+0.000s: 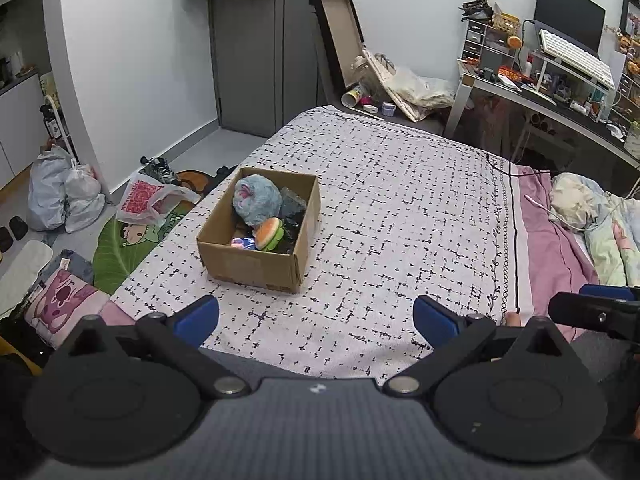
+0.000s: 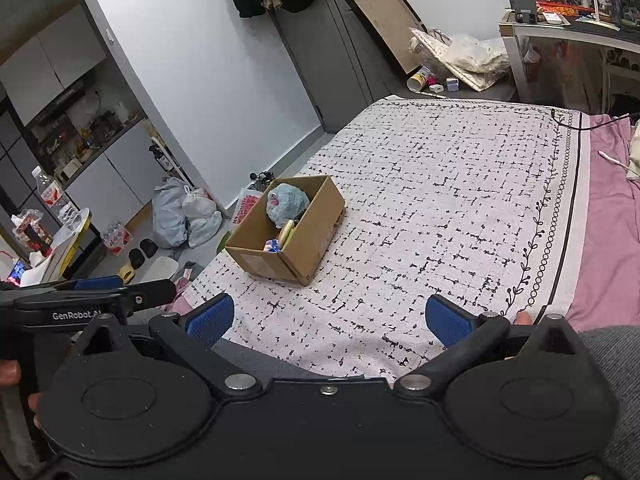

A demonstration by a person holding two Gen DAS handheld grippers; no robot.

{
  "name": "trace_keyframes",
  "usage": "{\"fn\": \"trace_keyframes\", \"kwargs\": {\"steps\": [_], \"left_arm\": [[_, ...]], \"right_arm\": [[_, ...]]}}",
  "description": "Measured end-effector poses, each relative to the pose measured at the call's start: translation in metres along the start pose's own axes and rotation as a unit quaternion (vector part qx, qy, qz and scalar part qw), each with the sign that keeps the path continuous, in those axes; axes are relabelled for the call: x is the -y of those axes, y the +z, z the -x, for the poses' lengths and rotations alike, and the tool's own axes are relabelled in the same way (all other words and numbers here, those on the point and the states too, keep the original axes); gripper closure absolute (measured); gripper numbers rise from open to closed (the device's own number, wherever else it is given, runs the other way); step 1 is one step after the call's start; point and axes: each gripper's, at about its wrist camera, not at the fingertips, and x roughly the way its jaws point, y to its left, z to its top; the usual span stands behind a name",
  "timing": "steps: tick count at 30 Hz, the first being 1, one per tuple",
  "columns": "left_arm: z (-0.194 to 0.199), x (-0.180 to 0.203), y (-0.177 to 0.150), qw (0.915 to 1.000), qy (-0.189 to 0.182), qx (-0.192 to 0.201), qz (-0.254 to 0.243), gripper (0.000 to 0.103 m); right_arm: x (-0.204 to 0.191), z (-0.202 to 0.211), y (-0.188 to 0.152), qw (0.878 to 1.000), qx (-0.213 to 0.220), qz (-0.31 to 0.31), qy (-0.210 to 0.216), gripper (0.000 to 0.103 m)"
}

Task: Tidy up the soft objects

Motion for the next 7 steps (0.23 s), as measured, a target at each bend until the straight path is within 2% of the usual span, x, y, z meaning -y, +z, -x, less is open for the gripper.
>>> {"fn": "trace_keyframes", "kwargs": {"steps": [7], "left_arm": [[-0.0029,0.0093,0.0015,0.9999,-0.012,0.004,-0.009,0.001]], "right_arm": [[0.001,-0.0015,-0.0005,1.0,-0.002,0.001,-0.002,0.0]]}}
